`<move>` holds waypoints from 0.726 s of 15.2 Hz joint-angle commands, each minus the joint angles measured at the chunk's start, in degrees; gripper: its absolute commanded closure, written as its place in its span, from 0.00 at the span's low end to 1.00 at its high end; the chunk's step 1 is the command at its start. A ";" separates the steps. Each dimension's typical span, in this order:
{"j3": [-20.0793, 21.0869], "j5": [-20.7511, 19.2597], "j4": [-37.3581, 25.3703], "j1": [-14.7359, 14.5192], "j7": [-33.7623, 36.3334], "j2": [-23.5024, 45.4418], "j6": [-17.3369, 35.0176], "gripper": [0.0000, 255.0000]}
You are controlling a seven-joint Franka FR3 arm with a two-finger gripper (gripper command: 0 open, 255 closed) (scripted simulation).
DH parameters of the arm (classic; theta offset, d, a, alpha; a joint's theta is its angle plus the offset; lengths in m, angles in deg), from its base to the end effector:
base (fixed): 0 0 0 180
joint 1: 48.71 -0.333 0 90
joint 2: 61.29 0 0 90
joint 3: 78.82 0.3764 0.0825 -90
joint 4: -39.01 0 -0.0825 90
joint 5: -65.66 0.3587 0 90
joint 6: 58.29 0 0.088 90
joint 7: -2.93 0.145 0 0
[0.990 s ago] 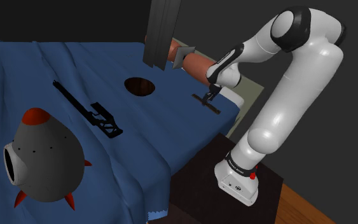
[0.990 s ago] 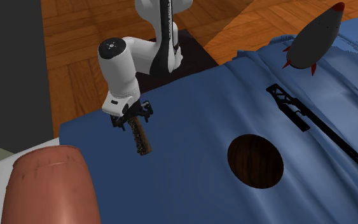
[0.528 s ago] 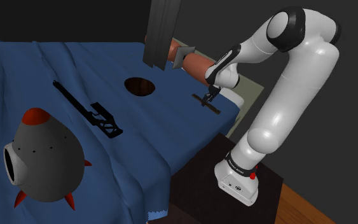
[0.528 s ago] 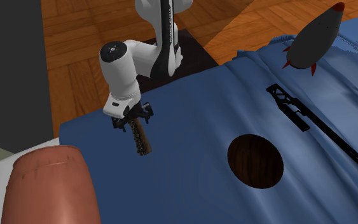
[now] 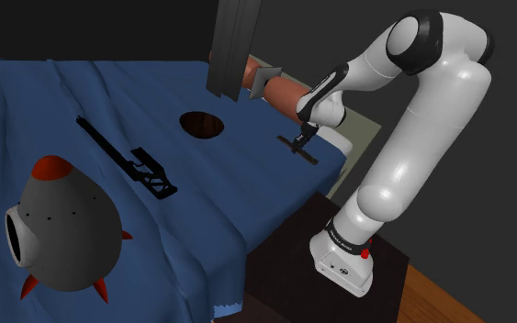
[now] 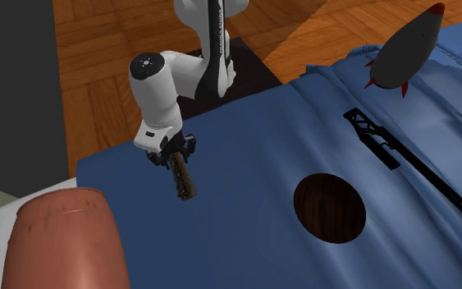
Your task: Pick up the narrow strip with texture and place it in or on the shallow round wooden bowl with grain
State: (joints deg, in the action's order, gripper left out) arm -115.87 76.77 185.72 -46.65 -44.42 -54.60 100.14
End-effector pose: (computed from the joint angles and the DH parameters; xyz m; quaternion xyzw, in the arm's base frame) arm 0.3534 -0.2966 0.2878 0.9982 -0.0126 0.0464 0.0358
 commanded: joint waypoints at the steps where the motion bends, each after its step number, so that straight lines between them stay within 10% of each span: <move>1: -0.13 -0.08 -0.04 0.08 0.09 0.31 0.25 1.00; 11: -3.16 -12.17 -0.43 -1.11 8.73 -7.50 -6.01 1.00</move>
State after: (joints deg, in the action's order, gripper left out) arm -118.78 66.32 185.37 -47.82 -36.81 -60.91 95.14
